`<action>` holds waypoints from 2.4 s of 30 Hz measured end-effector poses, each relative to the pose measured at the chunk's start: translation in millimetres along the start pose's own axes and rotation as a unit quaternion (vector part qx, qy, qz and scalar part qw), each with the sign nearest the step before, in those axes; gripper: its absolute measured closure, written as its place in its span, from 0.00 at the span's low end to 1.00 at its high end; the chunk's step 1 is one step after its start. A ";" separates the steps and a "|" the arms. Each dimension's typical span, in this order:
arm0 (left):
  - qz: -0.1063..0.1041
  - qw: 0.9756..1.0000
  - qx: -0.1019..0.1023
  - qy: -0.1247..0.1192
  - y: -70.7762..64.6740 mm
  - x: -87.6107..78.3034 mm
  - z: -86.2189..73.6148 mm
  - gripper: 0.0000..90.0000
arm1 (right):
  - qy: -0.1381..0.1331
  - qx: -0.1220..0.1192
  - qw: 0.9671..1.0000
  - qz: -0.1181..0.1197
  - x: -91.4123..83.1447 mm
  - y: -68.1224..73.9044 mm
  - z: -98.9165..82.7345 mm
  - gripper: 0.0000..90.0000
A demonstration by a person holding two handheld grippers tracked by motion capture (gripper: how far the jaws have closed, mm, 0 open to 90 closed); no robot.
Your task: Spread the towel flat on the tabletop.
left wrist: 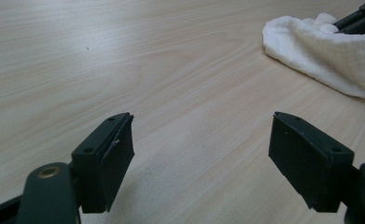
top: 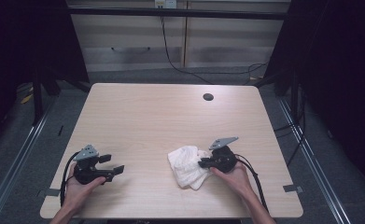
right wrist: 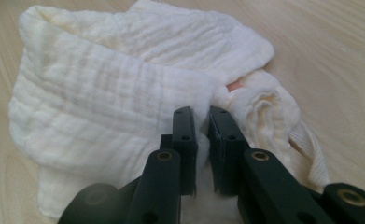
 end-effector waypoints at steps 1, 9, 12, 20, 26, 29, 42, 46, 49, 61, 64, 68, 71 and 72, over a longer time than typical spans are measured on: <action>0.000 1.000 0.000 0.000 0.0 0.0 0.1 0.24 | -0.001 0.003 1.000 0.005 0.3 1.6 0.0 0.90; 0.002 1.000 -0.001 -0.004 0.7 -1.3 1.2 0.24 | -0.004 -0.016 1.000 0.020 4.1 18.7 3.4 0.90; 0.001 1.000 -0.001 -0.003 0.7 -1.5 1.0 0.25 | 0.000 -0.030 0.999 0.029 7.9 32.6 7.0 0.89; 0.001 1.000 0.002 -0.001 0.5 -1.8 0.4 0.25 | -0.011 -0.050 0.998 0.038 18.4 56.6 16.9 0.81; 0.006 1.000 0.002 -0.002 2.0 -2.5 0.8 0.25 | -0.023 -0.051 0.998 0.042 14.4 56.4 22.7 0.65; 0.006 1.000 0.002 0.000 2.5 -2.7 0.0 0.25 | -0.051 -0.031 0.997 0.049 -1.5 50.1 34.0 0.62; 0.006 1.000 0.004 0.006 2.2 -1.3 -1.4 0.25 | -0.057 0.016 0.998 -0.002 -26.0 -1.6 18.2 0.72; 0.005 1.000 0.006 0.006 1.3 -1.3 -1.6 0.25 | -0.049 0.014 0.999 0.000 -14.5 -4.7 18.1 0.75; 0.006 1.000 0.005 0.004 1.5 -2.7 -1.4 0.25 | -0.042 0.009 0.999 0.010 -10.0 1.3 17.5 0.76; 0.006 1.000 0.005 0.004 2.3 -3.5 -1.5 0.25 | -0.009 -0.007 0.999 0.048 5.4 26.8 11.6 0.72; 0.006 1.000 0.005 0.003 2.1 -3.3 -1.5 0.25 | -0.009 -0.009 0.999 0.043 8.5 26.4 11.5 0.87; 0.005 1.000 0.005 0.004 2.3 -3.7 -1.4 0.25 | -0.019 -0.020 0.999 0.027 5.8 25.1 17.2 0.97; 0.007 1.000 0.003 0.002 2.7 -3.3 -1.2 0.25 | -0.041 -0.014 0.999 0.025 -1.3 21.5 30.2 0.98; 0.007 1.000 0.005 0.005 2.7 -3.1 -1.6 0.25 | -0.046 -0.013 0.999 0.021 -4.4 20.0 35.2 0.98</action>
Point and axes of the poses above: each handheld gripper's, and its own axes: x roughly forward along the jaws, z roughly out of its top, y roughly to its left, the point moved 9 cm from there along x, roughly forward along the jaws, and after that the axes turned 9 degrees about -z, right-handed, at the moved point
